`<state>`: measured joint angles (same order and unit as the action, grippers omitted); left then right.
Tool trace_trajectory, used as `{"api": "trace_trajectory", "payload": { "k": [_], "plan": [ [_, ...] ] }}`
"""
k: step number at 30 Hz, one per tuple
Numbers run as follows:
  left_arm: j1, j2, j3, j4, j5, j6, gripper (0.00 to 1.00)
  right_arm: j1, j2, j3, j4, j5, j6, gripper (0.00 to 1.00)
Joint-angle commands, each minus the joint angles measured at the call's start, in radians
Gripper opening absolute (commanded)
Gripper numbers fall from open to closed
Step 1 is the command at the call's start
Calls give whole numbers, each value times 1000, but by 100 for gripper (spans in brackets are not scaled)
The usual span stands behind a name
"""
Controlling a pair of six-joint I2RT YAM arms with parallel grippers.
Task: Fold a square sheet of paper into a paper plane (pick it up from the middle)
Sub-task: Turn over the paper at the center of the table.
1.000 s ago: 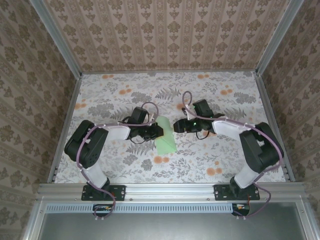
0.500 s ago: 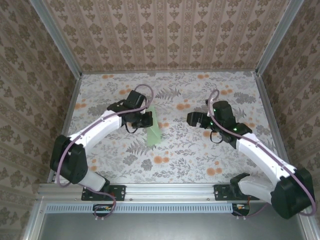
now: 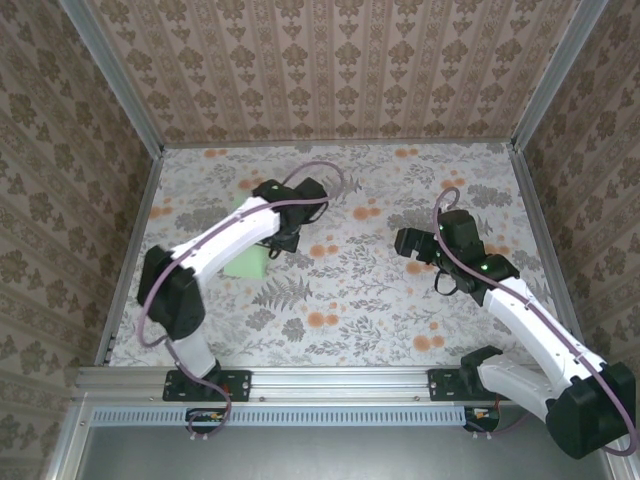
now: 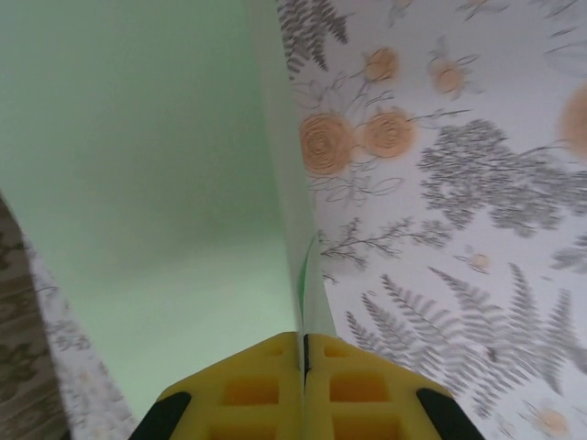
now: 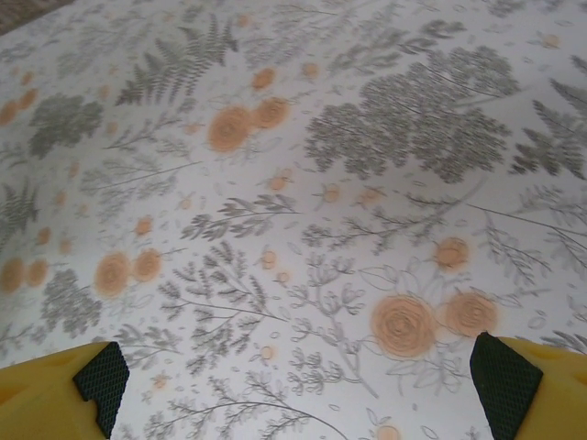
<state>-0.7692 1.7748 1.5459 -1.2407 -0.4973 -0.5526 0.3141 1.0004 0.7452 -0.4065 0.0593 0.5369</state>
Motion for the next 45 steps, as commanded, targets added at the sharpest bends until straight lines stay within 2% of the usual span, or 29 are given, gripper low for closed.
{"api": "trace_trajectory", "payload": {
  "k": [1, 4, 12, 17, 20, 25, 28, 32, 34, 40, 45],
  "plan": [
    [-17, 114, 43, -73, -133, -69, 6, -30, 25, 21, -75, 75, 48, 100],
    [-31, 221, 81, -43, -119, -79, 6, -54, 42, 30, -79, 70, 63, 100],
    [-126, 439, 203, 40, 23, -95, 8, -78, 104, 54, -84, 46, 28, 100],
    [-161, 459, 207, 102, 108, -99, 15, -91, 130, 57, -95, -26, 23, 100],
    [-163, 437, 181, 158, 173, -99, 24, -96, 129, 59, -103, -57, 28, 100],
    [-170, 377, 168, 206, 250, -93, 44, -113, 124, 61, -123, -76, 43, 100],
    [-174, 304, 145, 275, 358, -90, 54, -120, 121, 74, -151, -80, 67, 99],
    [-171, 167, 79, 448, 545, -102, 69, -122, 124, 115, -169, -123, 75, 100],
    [-156, 105, 44, 512, 592, -110, 75, -121, 142, 140, -156, -169, 66, 99],
    [-76, -124, -134, 654, 568, -114, 90, -93, 222, 187, -45, -334, 81, 97],
    [64, -299, -332, 729, 602, -128, 100, 50, 317, 270, 12, -318, 113, 96]
  ]
}}
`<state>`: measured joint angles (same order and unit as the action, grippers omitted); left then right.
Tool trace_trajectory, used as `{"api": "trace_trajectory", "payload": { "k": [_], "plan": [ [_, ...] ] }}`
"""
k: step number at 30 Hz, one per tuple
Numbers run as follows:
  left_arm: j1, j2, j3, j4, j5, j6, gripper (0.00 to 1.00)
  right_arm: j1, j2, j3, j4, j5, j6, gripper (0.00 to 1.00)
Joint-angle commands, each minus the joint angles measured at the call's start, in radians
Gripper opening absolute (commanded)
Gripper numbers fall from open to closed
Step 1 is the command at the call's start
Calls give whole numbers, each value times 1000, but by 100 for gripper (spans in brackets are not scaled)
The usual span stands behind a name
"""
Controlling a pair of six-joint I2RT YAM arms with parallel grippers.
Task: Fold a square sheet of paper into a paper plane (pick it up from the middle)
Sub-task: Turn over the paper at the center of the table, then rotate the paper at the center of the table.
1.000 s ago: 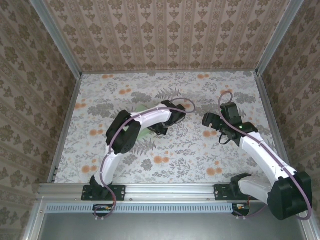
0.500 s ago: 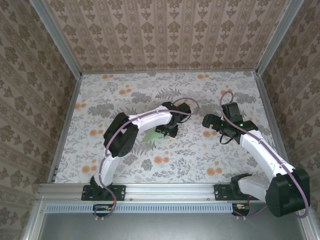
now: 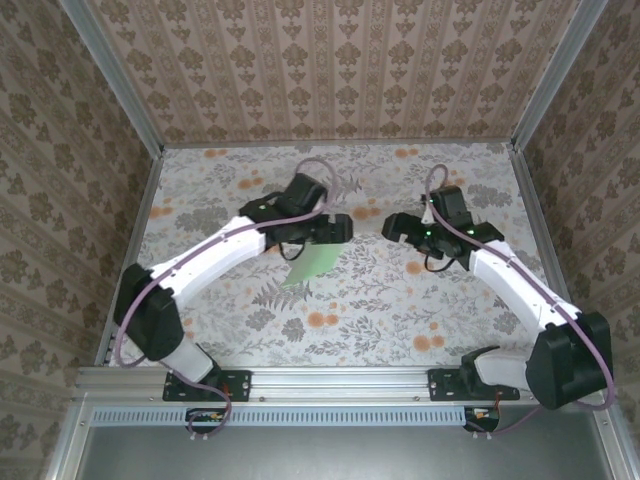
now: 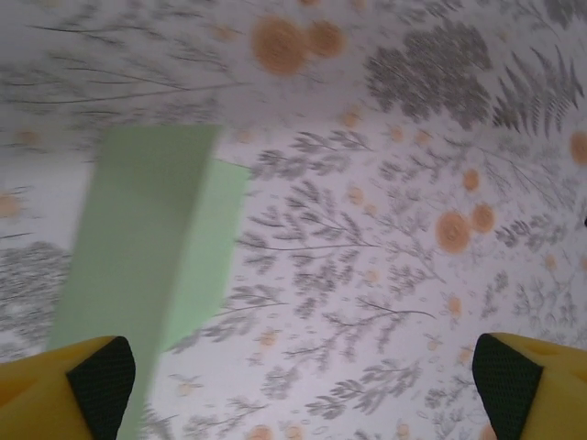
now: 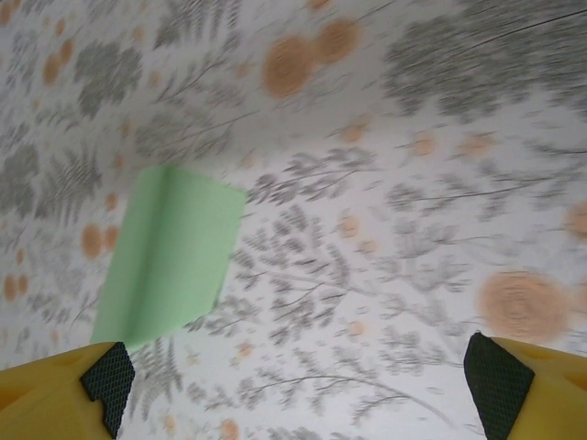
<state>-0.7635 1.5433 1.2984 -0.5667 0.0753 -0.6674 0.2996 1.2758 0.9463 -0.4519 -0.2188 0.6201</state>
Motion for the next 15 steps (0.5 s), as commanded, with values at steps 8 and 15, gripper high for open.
{"api": "trace_trajectory", "payload": {
  "k": [8, 15],
  "plan": [
    [373, -241, -354, 54, 92, -43, 100, 362, 354, 360, 50, 31, 74, 84],
    [602, -327, -513, 5, 159, -10, 100, 514, 643, 638, -57, 115, 105, 78]
  ]
}}
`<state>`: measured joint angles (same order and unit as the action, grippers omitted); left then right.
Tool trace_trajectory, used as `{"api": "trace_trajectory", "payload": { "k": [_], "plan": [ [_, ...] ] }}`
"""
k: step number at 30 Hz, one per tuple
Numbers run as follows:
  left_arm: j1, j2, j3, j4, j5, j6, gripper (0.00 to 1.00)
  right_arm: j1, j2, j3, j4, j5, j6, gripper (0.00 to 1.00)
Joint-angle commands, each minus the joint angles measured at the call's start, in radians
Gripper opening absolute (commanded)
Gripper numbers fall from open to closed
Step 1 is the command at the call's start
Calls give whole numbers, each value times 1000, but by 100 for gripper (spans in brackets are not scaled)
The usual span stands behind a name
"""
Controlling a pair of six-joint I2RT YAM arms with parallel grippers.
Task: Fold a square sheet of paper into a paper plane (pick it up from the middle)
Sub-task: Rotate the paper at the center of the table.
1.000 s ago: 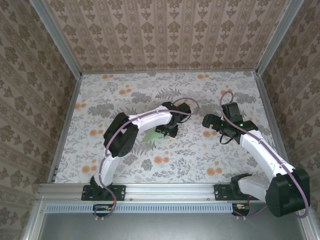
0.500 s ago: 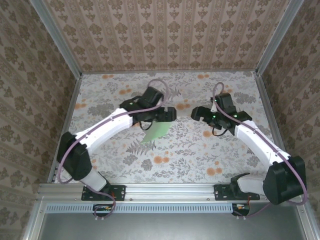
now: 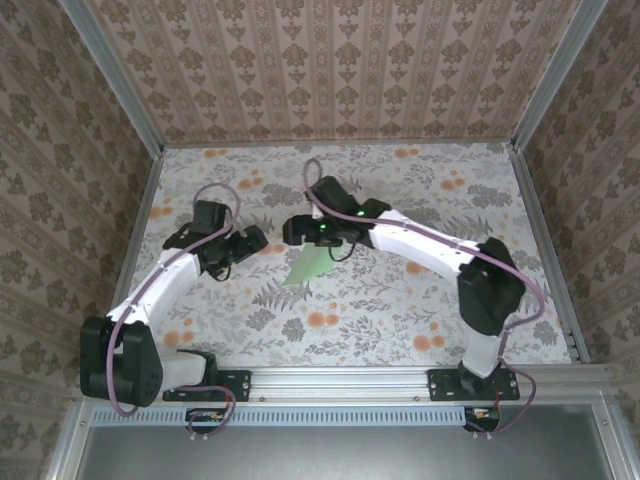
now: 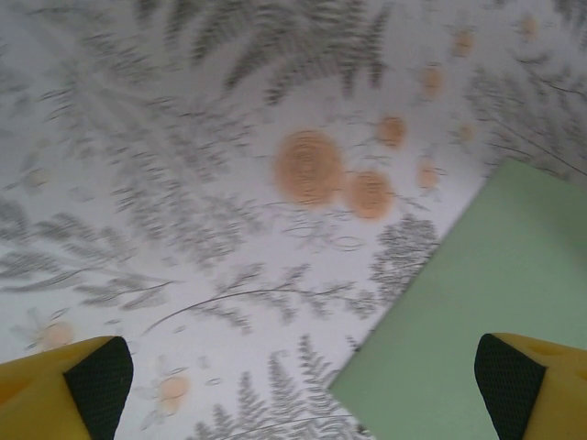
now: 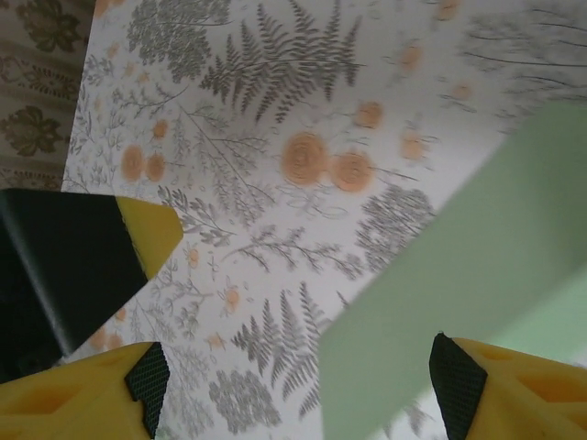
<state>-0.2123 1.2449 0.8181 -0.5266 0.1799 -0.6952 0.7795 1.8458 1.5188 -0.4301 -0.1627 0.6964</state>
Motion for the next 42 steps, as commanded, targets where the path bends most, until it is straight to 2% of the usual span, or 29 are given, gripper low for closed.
{"api": "trace_trajectory", "payload": {
  "k": [1, 5, 9, 23, 27, 31, 36, 39, 42],
  "plan": [
    [77, -36, -48, -51, 60, 26, 100, 47, 113, 102, -97, 58, 30, 78],
    [151, -80, -108, -52, 101, 46, 100, 90, 246, 220, -189, 56, 19, 76],
    [168, -104, -122, -50, 116, 56, 100, 110, 341, 299, -284, 60, -11, 75],
    [166, -79, -131, -8, 179, 50, 100, 108, 421, 263, -359, 32, -187, 75],
    [159, -73, -134, 11, 197, 43, 100, 97, 378, 159, -339, 17, -304, 76],
    [134, -62, -134, 36, 218, 40, 99, 86, 306, 30, -358, -31, -488, 76],
    [67, -43, -123, 88, 241, 27, 96, 60, 172, -117, -357, -90, -622, 79],
    [15, -31, -113, 114, 235, 8, 93, 33, 88, -154, -342, -109, -596, 78],
    [-58, -31, -122, 168, 234, -13, 88, -18, -47, -229, -262, -158, -487, 79]
  ]
}}
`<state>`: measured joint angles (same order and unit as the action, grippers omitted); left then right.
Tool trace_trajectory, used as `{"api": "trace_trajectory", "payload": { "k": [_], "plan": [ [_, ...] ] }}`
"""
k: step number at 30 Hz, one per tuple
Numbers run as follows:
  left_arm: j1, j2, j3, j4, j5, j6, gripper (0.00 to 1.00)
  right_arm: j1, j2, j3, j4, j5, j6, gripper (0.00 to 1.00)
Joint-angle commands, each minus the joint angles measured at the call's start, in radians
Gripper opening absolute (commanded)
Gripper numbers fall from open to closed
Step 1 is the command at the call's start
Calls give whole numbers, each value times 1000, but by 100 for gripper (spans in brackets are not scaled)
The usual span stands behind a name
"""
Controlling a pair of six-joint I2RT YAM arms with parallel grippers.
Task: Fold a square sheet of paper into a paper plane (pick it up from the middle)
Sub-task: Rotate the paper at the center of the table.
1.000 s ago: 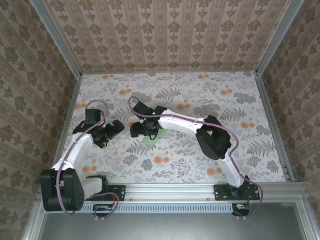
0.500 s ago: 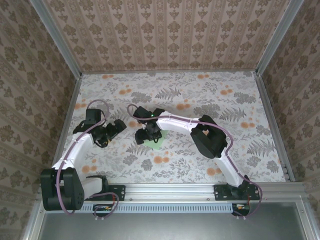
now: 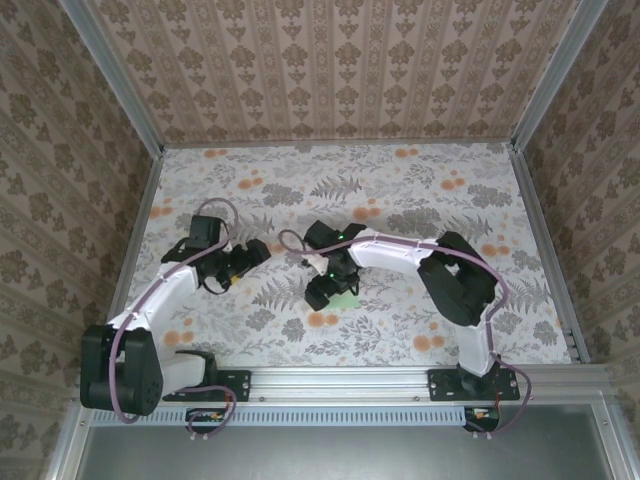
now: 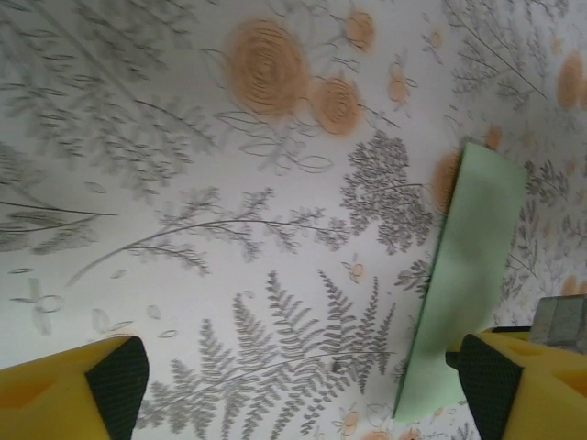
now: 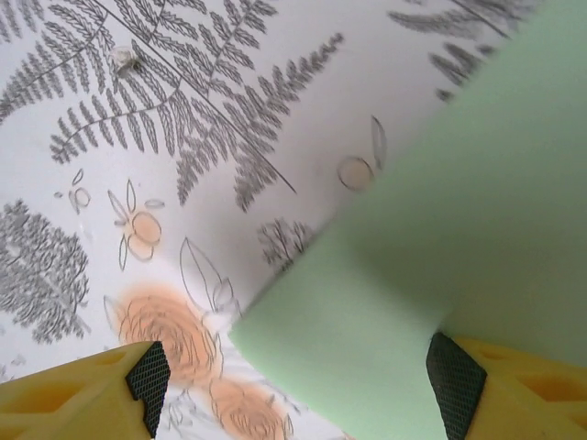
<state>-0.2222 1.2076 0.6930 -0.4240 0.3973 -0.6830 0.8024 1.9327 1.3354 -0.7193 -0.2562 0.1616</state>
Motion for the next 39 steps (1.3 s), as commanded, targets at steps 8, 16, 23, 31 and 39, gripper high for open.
{"api": "trace_trajectory", "payload": {
  "k": [8, 16, 23, 31, 39],
  "plan": [
    [-287, 125, 78, 198, 37, -43, 66, -168, -415, -289, 210, 6, 419, 79],
    [-437, 371, 230, 257, 24, -52, 38, -240, -520, -508, 423, -114, 604, 80],
    [-440, 493, 297, 215, -28, -52, 24, -262, -478, -585, 491, -169, 653, 80],
    [-443, 603, 336, 202, -38, -71, 13, -264, -443, -613, 526, -202, 669, 74],
    [-451, 662, 347, 133, -81, -96, 8, -264, -398, -611, 514, -197, 673, 63]
  ]
}}
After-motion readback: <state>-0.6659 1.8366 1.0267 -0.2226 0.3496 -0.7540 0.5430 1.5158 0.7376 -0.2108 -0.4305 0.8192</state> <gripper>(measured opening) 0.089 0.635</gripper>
